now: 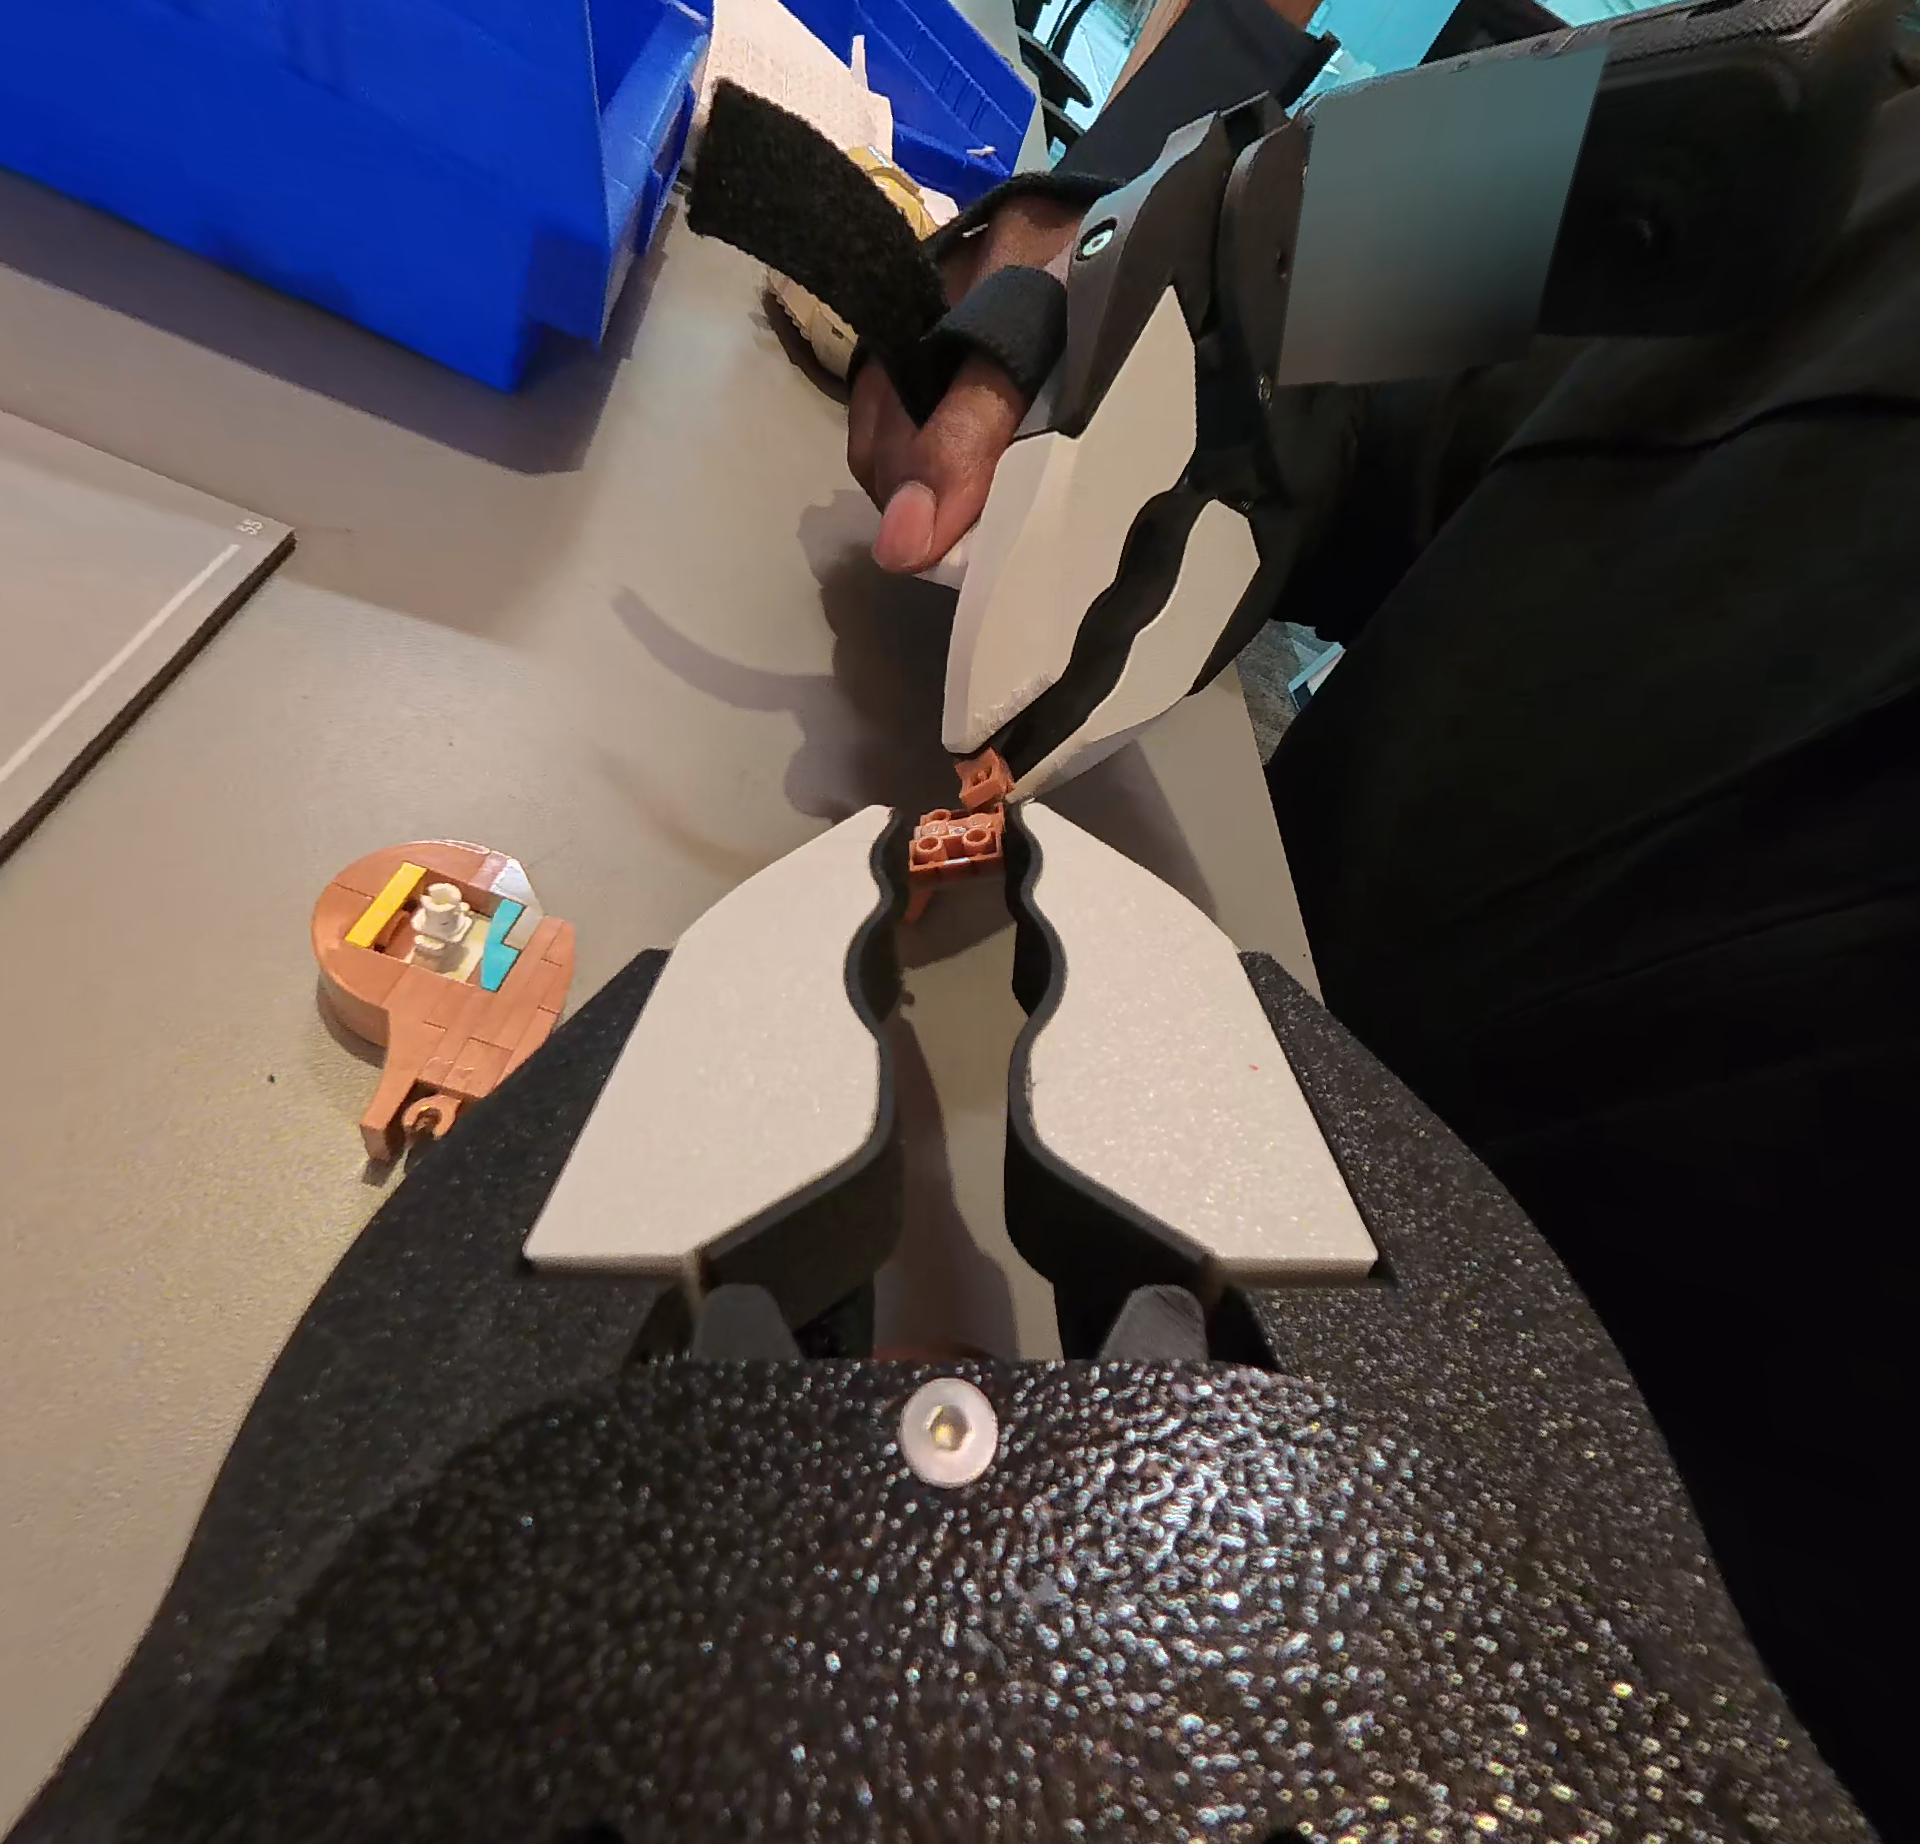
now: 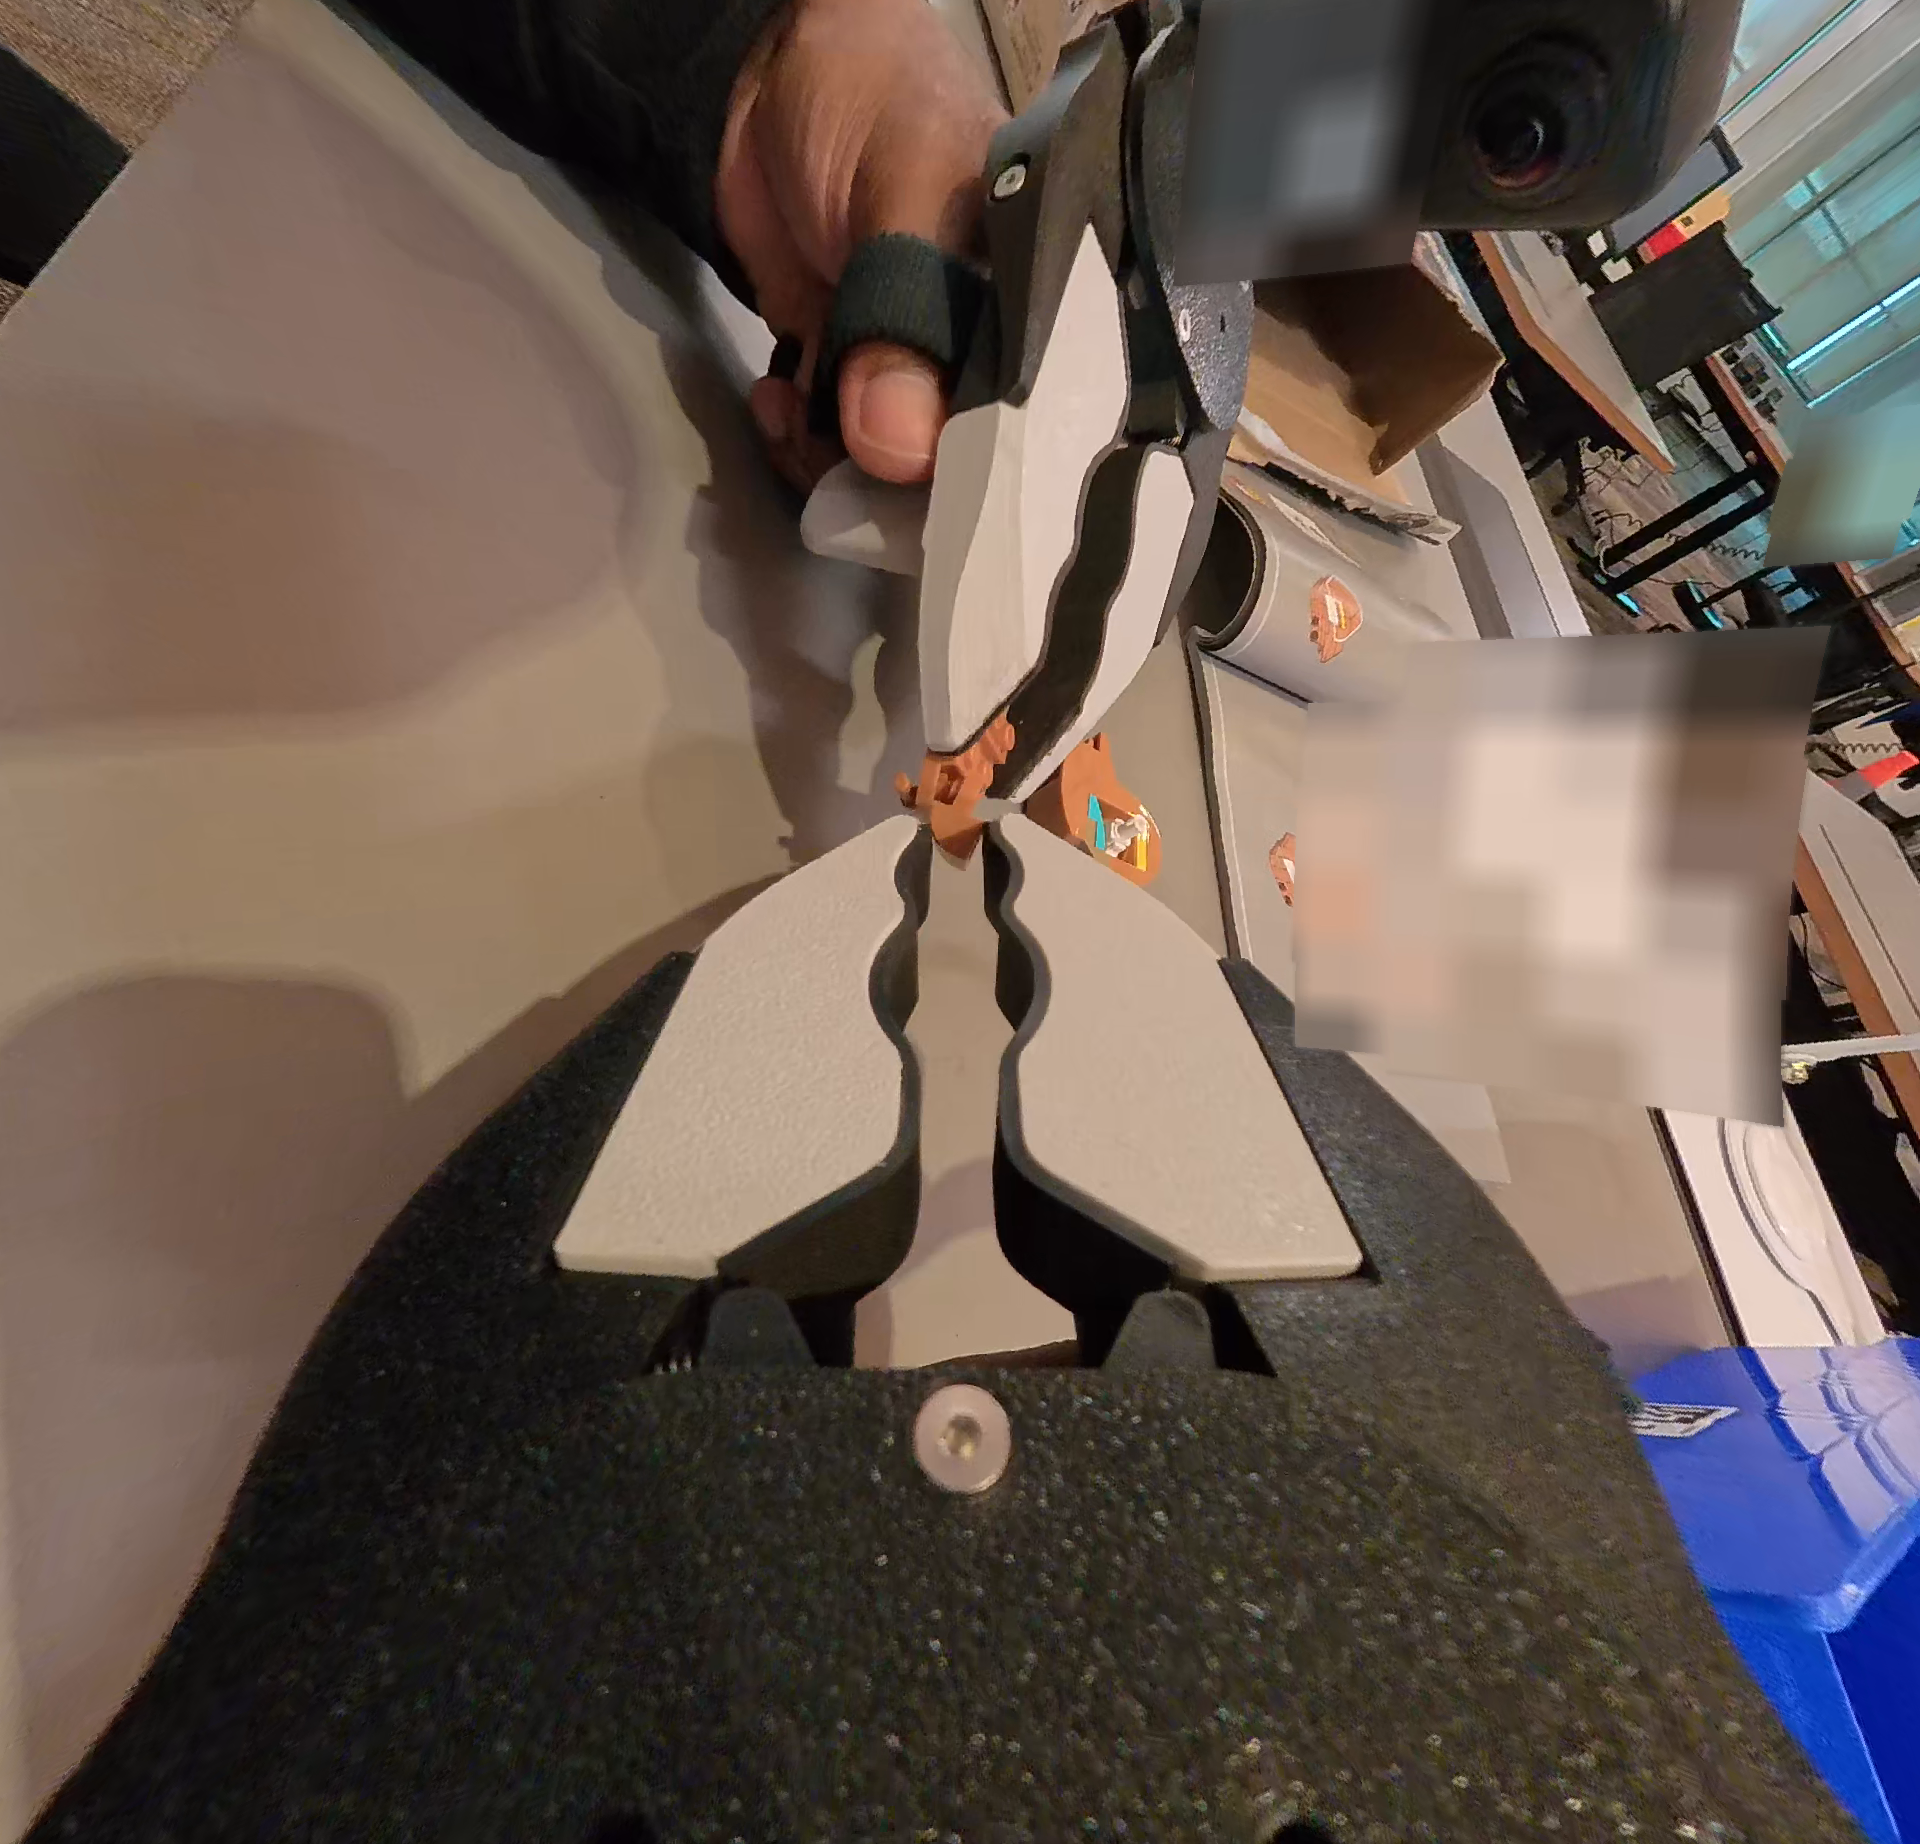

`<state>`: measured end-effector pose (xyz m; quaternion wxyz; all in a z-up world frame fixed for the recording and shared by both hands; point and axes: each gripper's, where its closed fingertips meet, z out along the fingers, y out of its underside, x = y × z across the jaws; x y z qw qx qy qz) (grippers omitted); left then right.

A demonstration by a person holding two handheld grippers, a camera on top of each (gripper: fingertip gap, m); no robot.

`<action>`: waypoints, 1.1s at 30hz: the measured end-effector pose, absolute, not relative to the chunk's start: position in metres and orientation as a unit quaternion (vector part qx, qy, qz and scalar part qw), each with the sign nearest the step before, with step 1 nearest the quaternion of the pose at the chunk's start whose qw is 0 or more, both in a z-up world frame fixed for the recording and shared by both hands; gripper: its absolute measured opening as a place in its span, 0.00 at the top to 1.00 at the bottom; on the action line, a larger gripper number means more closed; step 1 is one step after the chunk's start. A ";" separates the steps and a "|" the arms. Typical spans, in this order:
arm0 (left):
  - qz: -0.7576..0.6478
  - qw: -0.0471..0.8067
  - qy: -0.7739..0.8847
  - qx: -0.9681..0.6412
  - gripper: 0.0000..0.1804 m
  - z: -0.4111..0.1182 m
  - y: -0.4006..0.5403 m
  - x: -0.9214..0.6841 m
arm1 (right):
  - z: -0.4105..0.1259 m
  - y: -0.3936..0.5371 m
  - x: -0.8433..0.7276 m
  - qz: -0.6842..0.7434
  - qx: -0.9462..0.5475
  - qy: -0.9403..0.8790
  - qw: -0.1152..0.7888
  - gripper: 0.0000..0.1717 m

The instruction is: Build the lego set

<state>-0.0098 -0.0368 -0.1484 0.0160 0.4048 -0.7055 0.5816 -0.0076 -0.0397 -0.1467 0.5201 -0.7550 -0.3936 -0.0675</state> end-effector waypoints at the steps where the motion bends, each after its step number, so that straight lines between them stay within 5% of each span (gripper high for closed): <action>1: 0.581 0.016 -0.706 0.405 0.91 -0.148 -0.037 -0.010 | -0.147 -0.040 -0.008 -0.068 -0.755 -0.394 0.520 0.95; 9: 0.585 0.012 -0.707 0.398 0.91 -0.146 -0.037 -0.011 | -0.145 -0.040 -0.008 -0.038 -0.761 -0.375 0.528 0.95; 15: 0.598 -0.008 -0.708 0.374 0.91 -0.139 -0.037 -0.012 | -0.138 -0.042 -0.010 0.132 -0.783 -0.285 0.537 0.95; 23: 0.601 -0.116 -0.739 0.281 0.91 -0.126 -0.037 -0.014 | -0.115 -0.049 -0.015 0.430 -0.738 -0.133 0.503 0.95; 33: 0.617 -0.222 -0.733 0.183 0.91 -0.108 -0.047 -0.021 | -0.105 -0.057 -0.026 0.552 -0.694 -0.090 0.453 0.95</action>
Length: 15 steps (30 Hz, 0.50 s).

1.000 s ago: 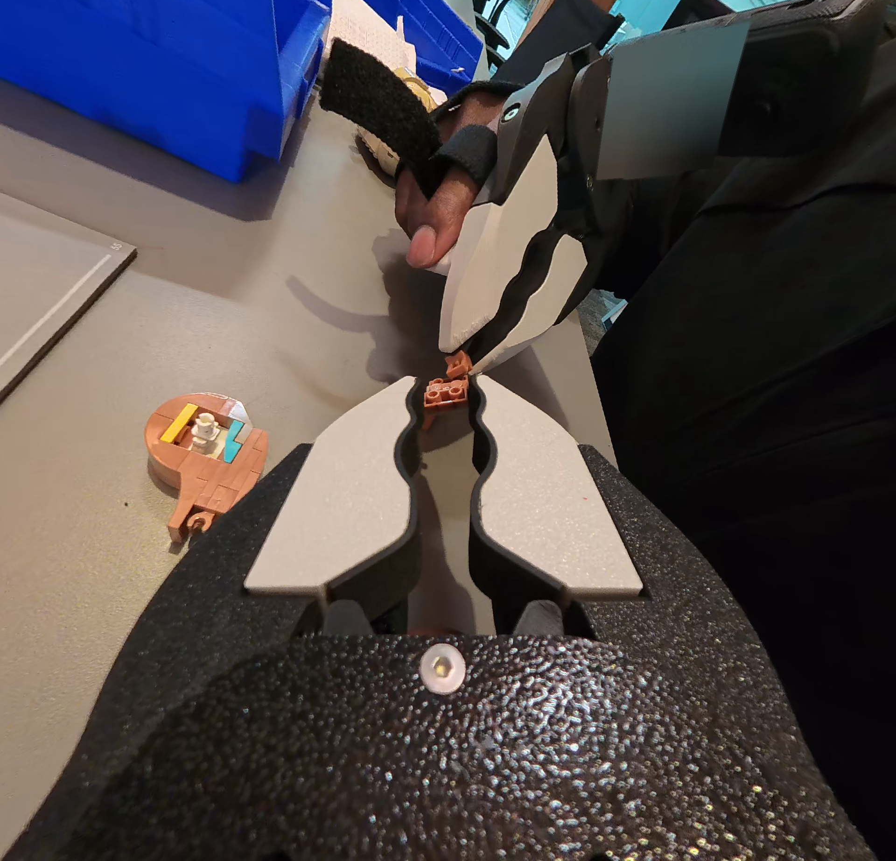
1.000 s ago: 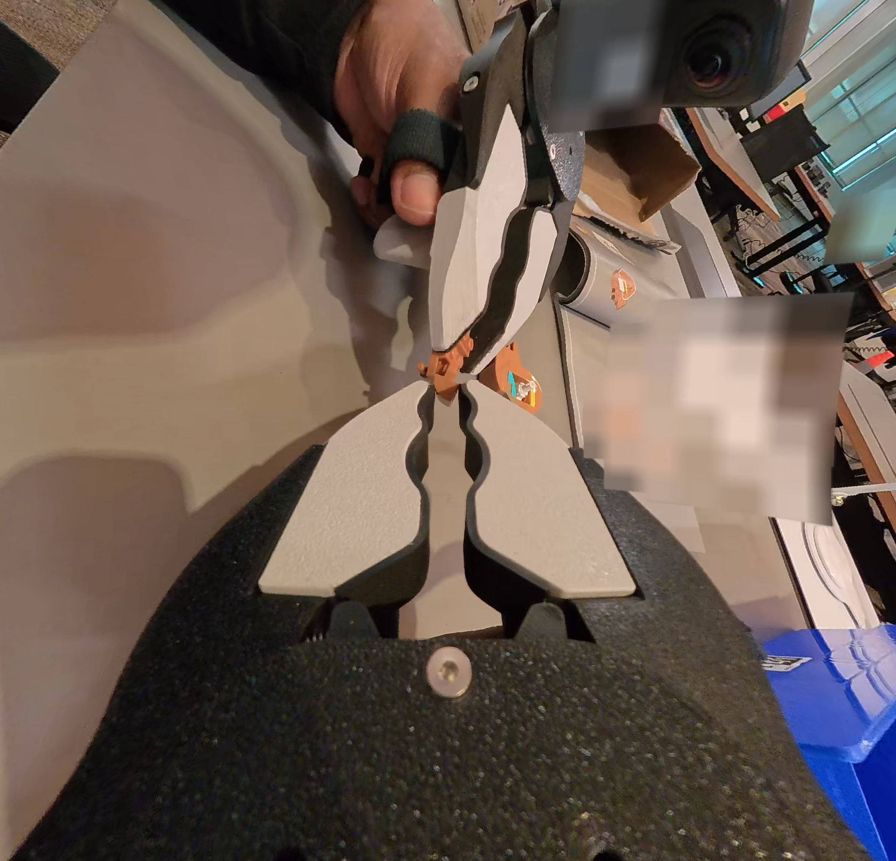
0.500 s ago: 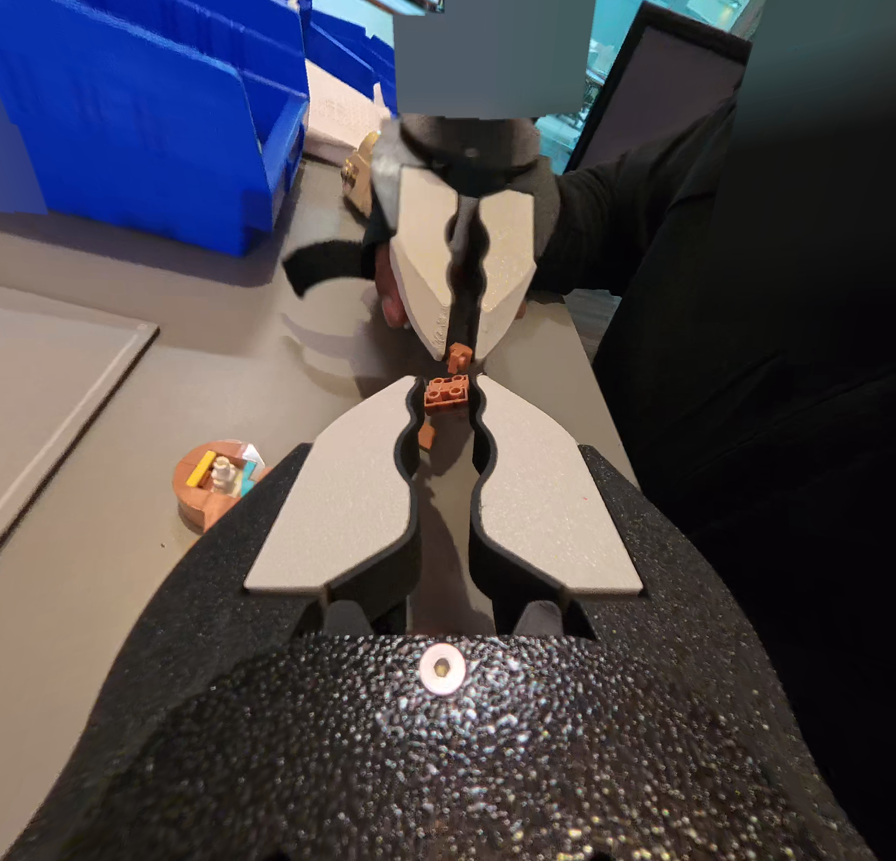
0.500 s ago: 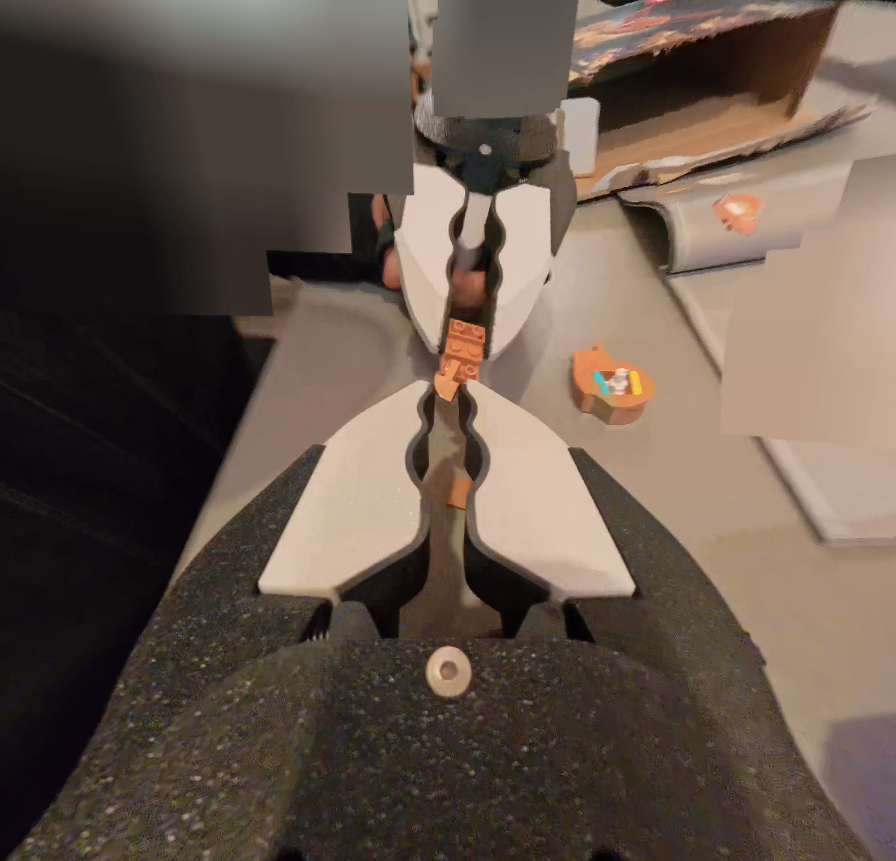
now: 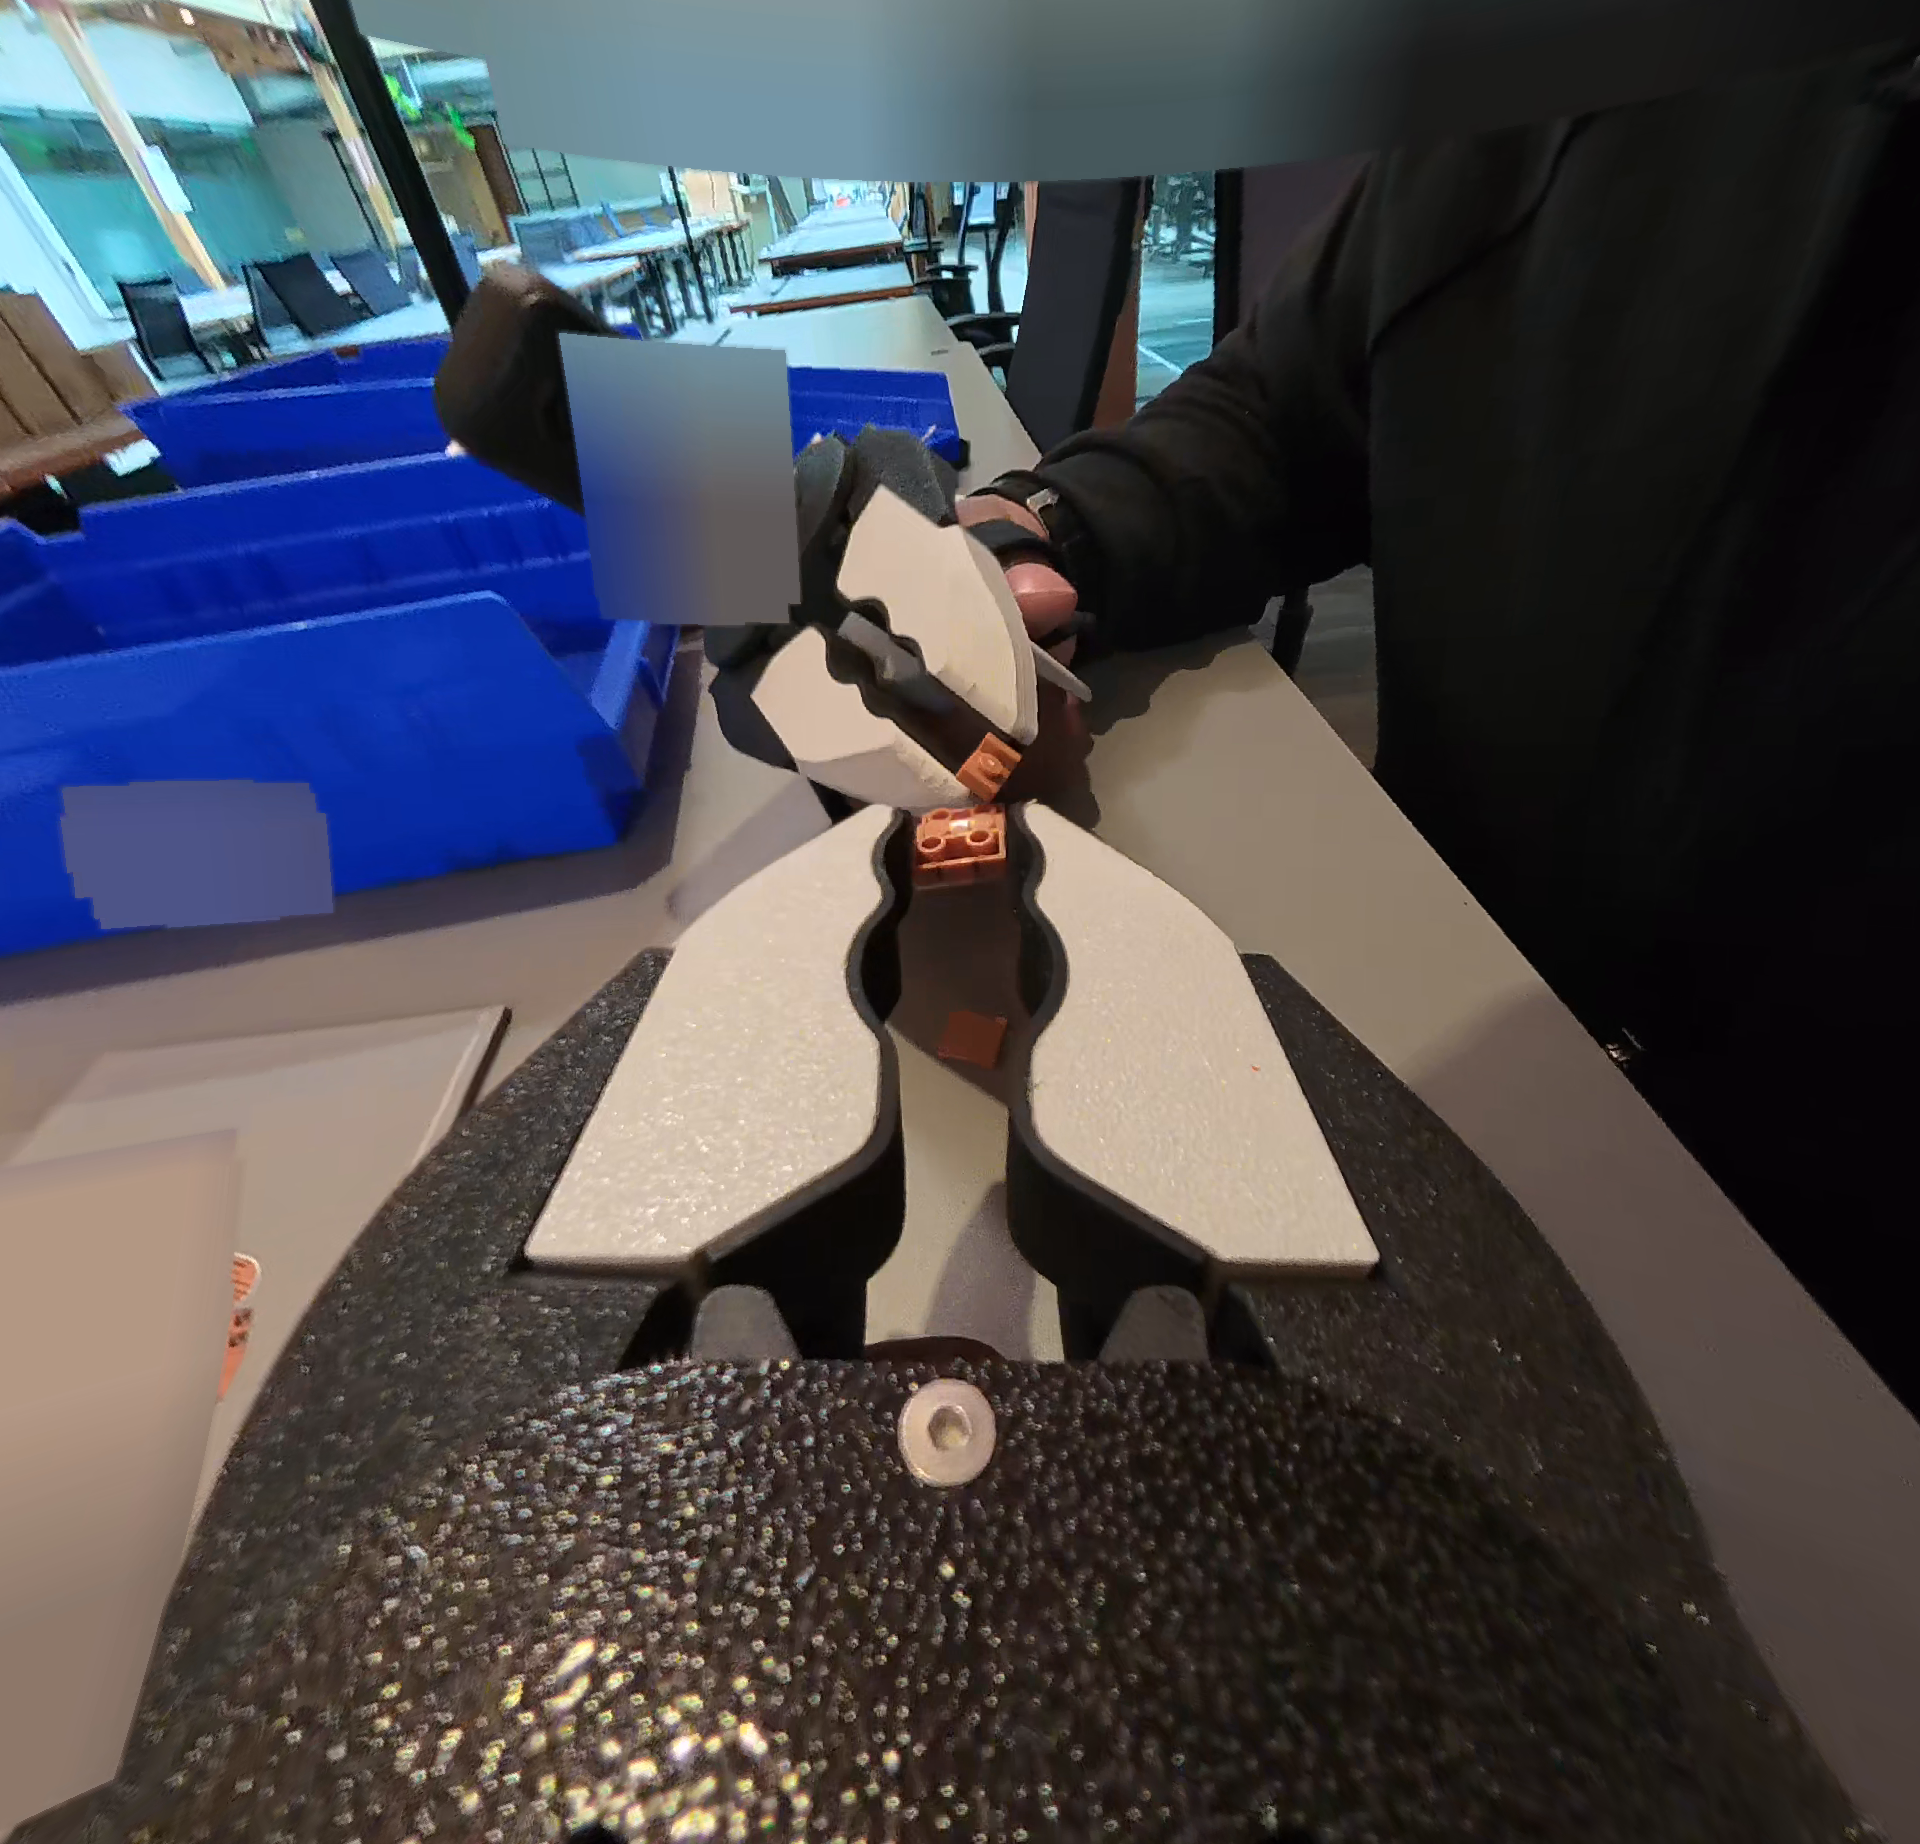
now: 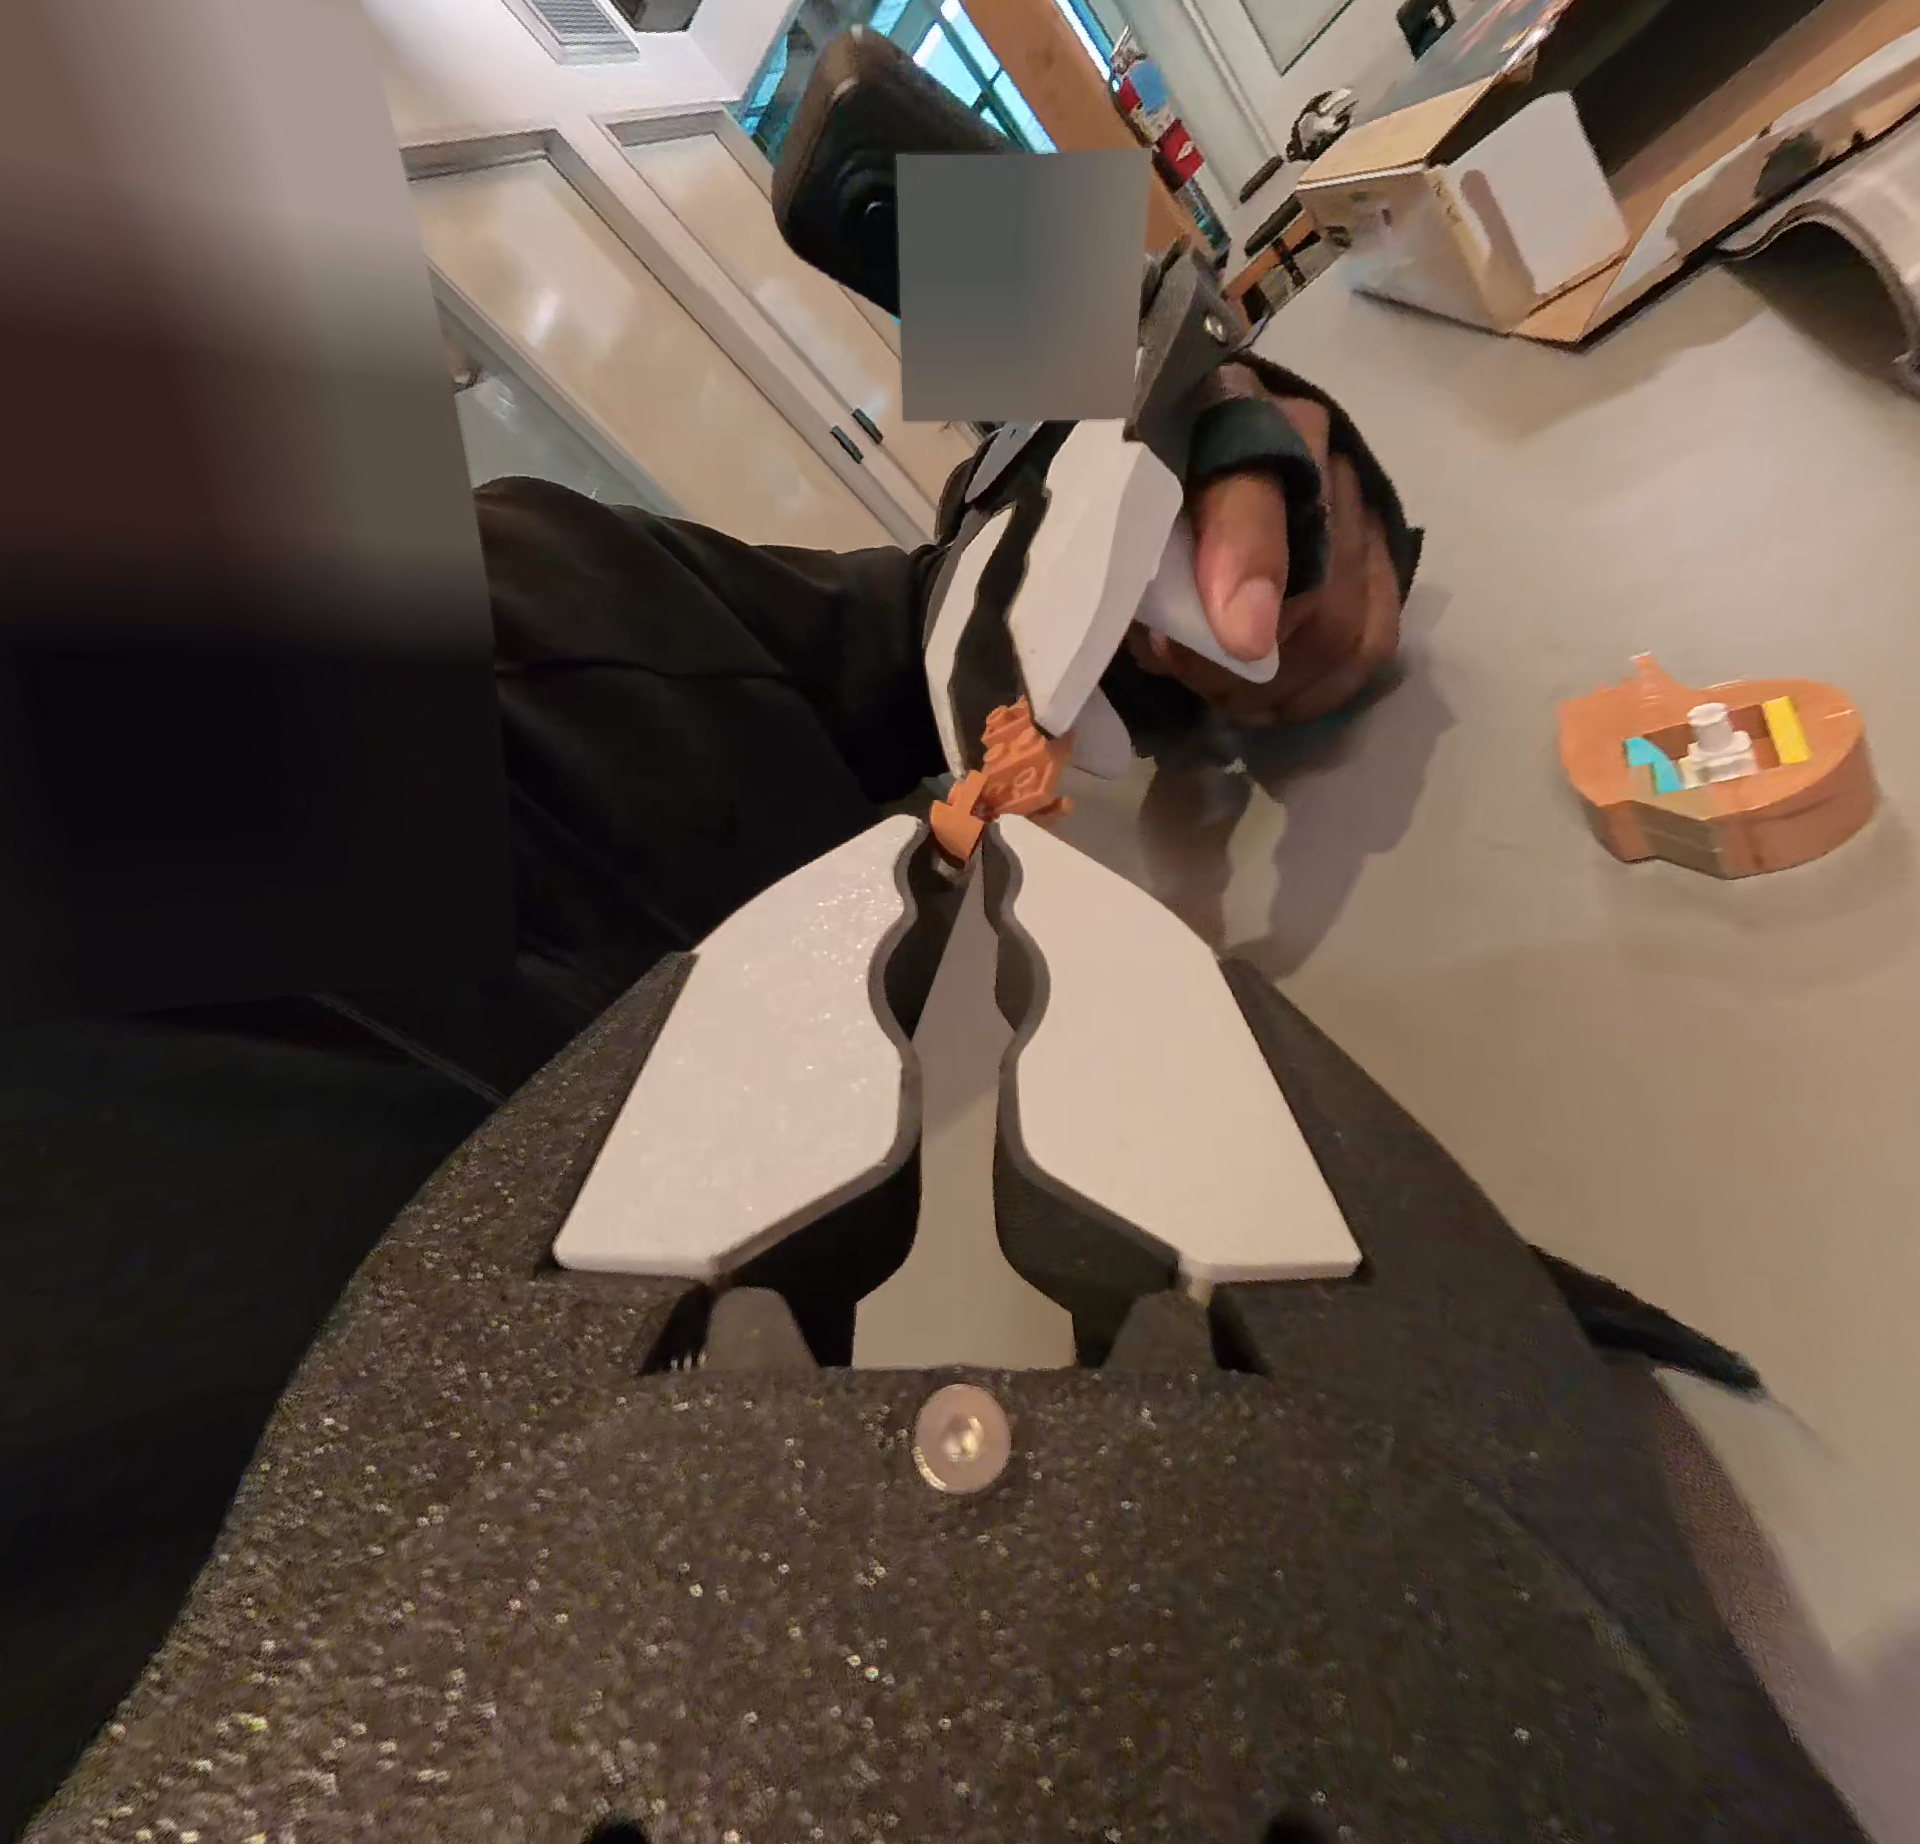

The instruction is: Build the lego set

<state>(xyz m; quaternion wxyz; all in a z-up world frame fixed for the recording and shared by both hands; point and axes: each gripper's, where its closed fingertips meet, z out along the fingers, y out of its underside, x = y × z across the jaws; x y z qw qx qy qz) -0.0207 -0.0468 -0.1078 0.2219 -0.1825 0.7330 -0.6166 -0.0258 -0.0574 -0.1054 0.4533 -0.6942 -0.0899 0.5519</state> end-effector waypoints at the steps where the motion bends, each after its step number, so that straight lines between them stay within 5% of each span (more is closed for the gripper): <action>1: -0.618 0.228 0.732 -0.175 0.91 -0.107 -0.048 -0.022 | -0.105 -0.058 -0.027 0.557 -0.692 -0.089 0.450 0.95; 15: -0.618 0.262 0.728 -0.140 0.91 -0.104 -0.053 -0.026 | -0.107 -0.059 -0.031 0.593 -0.686 -0.067 0.416 0.94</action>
